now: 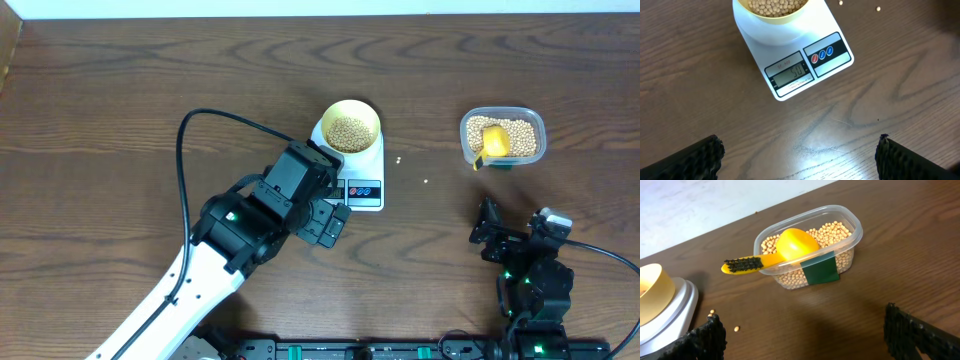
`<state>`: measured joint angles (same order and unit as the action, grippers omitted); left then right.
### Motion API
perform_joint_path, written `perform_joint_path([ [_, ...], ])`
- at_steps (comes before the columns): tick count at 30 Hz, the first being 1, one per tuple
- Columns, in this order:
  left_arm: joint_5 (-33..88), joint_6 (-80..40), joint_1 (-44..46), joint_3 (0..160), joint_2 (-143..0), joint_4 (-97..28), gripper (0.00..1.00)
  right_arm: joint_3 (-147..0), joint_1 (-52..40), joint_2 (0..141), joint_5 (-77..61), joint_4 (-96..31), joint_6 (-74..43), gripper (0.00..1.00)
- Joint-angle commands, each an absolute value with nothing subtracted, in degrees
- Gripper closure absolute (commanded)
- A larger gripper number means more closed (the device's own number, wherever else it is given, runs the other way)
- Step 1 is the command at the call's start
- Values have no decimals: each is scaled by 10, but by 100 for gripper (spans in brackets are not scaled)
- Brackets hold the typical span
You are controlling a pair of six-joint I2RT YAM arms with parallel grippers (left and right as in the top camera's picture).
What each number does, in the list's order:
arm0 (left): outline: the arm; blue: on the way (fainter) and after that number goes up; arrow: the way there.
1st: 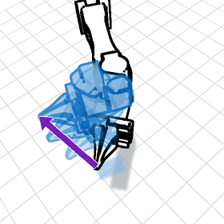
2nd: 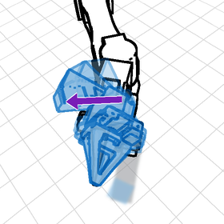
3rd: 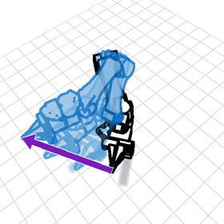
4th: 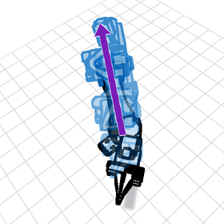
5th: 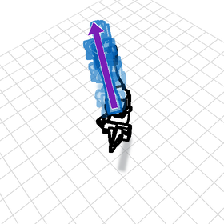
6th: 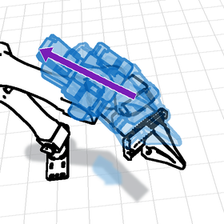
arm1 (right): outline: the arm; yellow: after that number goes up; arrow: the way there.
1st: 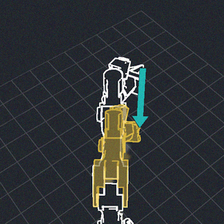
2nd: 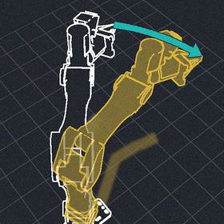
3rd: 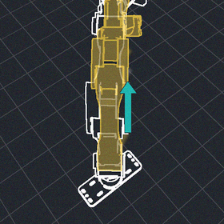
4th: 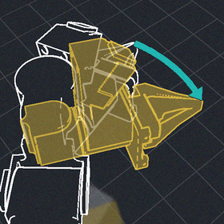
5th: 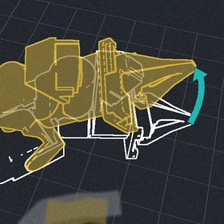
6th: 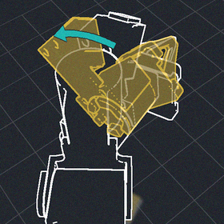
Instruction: Scoop item into bowl and weigh 50g on scale
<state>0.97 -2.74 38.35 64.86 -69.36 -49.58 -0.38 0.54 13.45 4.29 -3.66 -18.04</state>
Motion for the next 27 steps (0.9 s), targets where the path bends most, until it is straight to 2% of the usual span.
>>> perform_joint_path([
  [1,6,-22,378,659,-657,-501,1,-3,7,133,41,-39,-186,1],
  [5,6,-22,336,659,-598,-496,1,-3,7,133,41,-39,-186,1],
  [18,6,-22,107,657,-409,-455,1,-3,7,133,41,-39,-186,1],
  [23,6,-22,62,613,-351,-391,1,-3,7,133,41,-39,-186,1],
  [27,6,-22,44,518,-297,-302,1,-3,7,133,41,-39,-186,1],
])
